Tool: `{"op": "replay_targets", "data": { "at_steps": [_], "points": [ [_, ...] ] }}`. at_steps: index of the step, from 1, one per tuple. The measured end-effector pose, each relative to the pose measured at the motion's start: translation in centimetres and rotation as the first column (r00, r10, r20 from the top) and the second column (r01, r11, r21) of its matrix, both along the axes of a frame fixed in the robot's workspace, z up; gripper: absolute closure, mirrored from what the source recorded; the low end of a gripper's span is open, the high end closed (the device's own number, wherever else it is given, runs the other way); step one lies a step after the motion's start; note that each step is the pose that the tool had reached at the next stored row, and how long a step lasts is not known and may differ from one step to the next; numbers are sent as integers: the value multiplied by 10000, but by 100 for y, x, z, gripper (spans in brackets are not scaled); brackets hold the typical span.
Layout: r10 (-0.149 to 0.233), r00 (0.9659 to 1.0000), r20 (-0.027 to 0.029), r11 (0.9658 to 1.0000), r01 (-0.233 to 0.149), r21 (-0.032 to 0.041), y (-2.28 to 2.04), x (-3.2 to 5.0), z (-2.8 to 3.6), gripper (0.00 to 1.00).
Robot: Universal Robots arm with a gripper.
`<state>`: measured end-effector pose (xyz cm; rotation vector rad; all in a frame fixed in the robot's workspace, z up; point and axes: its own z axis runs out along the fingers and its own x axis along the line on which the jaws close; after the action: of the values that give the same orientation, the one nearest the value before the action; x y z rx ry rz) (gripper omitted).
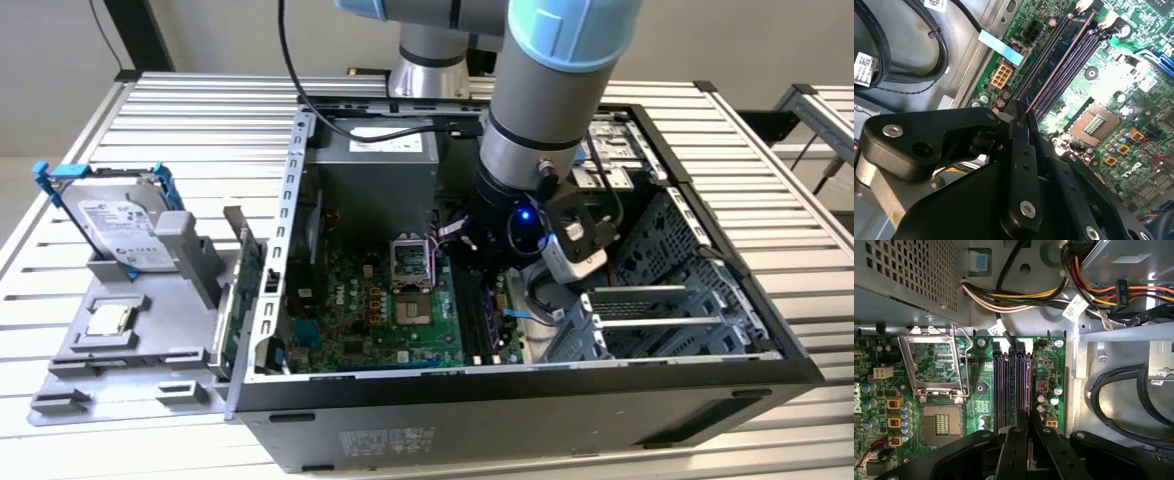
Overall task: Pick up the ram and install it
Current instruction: 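Insert the ram into the slot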
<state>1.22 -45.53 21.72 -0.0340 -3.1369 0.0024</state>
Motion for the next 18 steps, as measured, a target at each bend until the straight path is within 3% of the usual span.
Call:
{"op": "replay_targets", "data": {
  "at_steps": [5, 9, 18],
  "points": [
    [-9, 10000, -2, 10000, 9, -2, 0, 0, -10, 100],
    [-13, 10000, -3, 10000, 13, -3, 1, 0, -69, 100],
    [-12, 10000, -35, 10000, 12, -3, 0, 2, -70, 100]
  ]
}}
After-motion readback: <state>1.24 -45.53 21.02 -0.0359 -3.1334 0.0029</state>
